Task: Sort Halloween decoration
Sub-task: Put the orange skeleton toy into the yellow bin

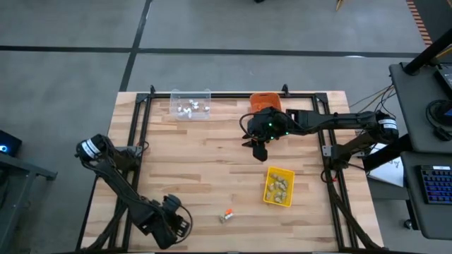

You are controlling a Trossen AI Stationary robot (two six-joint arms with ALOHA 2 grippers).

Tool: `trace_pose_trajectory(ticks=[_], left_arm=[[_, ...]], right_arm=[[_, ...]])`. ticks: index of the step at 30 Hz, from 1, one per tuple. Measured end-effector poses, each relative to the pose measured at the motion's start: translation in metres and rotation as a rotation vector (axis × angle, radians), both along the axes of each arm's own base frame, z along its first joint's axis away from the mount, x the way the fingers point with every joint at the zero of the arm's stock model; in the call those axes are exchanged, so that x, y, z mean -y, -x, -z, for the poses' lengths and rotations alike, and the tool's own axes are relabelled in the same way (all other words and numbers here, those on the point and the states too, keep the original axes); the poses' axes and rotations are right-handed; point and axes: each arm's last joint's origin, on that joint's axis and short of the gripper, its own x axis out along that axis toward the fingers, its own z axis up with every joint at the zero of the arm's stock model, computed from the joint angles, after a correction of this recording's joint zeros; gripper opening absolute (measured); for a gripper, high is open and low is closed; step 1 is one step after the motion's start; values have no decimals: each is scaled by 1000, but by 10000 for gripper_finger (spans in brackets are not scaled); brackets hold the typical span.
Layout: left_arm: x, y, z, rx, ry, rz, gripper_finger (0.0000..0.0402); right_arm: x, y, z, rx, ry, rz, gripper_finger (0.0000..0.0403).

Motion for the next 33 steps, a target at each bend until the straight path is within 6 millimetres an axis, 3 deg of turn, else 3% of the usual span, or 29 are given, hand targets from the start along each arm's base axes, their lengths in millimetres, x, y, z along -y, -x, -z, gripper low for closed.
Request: trace_pose_trajectory(ticks=[8,14,24,33], left_arm=[[25,4,-8,-11,-3,611,152],[34,8,-22,61,-129,905,152],[30,30,-1,-5,-224,1021,152],[28,34,10,-2,-236,1053,152]], right_arm=[[1,-1,-1,13,25,12,134],[0,-1,-1,13,13,19,134],[-6,-2,-1,16,-3,11,134],[-7,-2,-1,15,-10,15,134]])
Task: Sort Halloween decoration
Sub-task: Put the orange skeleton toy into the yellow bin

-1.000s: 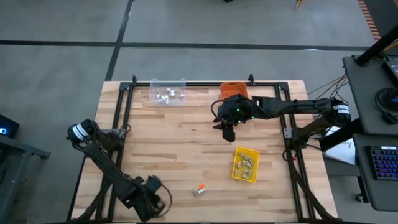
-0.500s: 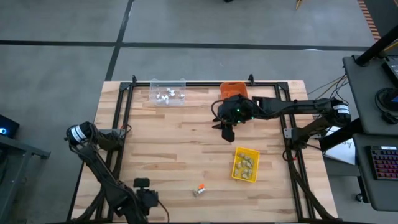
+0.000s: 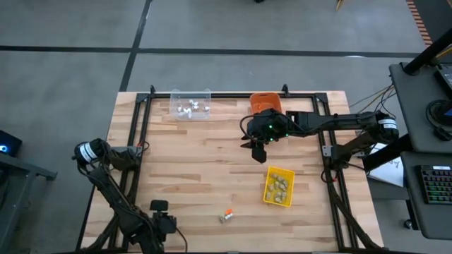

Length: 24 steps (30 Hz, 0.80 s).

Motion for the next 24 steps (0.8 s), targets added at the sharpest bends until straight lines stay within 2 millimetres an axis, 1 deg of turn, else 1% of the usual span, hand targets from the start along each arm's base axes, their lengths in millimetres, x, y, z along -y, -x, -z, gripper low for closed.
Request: trace_pose_trajectory(ticks=[11,17,24], left_arm=[[-5,3,14,1,-6,32,152],[-6,3,15,23,-30,64,152],[-5,2,15,36,-11,67,152]], right_arm=[[0,0,0,0,-3,2,134],[0,0,0,0,-5,4,134],[0,0,0,2,-5,4,134]])
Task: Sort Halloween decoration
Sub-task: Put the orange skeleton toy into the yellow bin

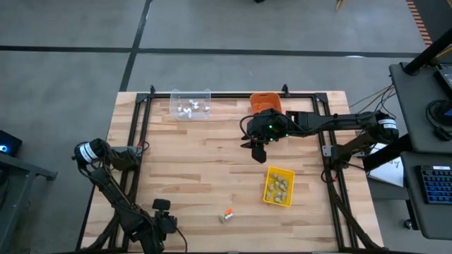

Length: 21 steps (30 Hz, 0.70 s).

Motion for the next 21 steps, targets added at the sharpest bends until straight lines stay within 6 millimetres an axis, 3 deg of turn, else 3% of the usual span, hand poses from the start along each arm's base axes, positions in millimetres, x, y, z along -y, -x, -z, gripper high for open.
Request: trace_pose_trajectory(ticks=[21], left_arm=[[3,3,1,-5,31,-10,152]], right_arm=[[-5,0,0,0,1,-16,134]])
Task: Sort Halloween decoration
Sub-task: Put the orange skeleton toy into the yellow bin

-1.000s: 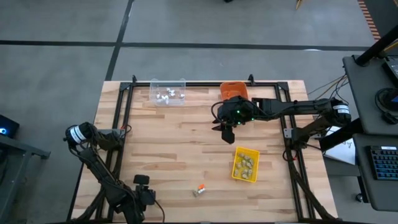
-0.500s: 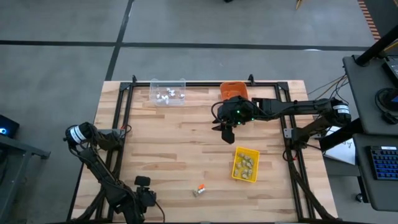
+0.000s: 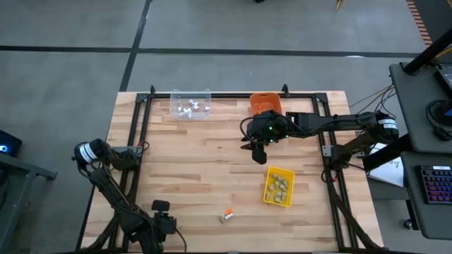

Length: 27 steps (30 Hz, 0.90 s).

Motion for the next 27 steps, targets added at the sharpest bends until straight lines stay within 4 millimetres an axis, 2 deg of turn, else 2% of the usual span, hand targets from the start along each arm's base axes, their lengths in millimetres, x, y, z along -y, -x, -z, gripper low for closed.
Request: trace_pose_trajectory(ticks=[11,15,22,27], left_arm=[[6,-3,20,-38,-50,10,145],[7,-3,19,-34,-43,5,109],[9,-5,16,-26,-37,1,11],[11,-8,12,8,-49,-10,15]], right_arm=[[0,0,0,1,0,-1,134],[0,0,0,3,-1,0,134],[0,0,0,3,-1,0,134],[0,0,0,4,0,0,134]])
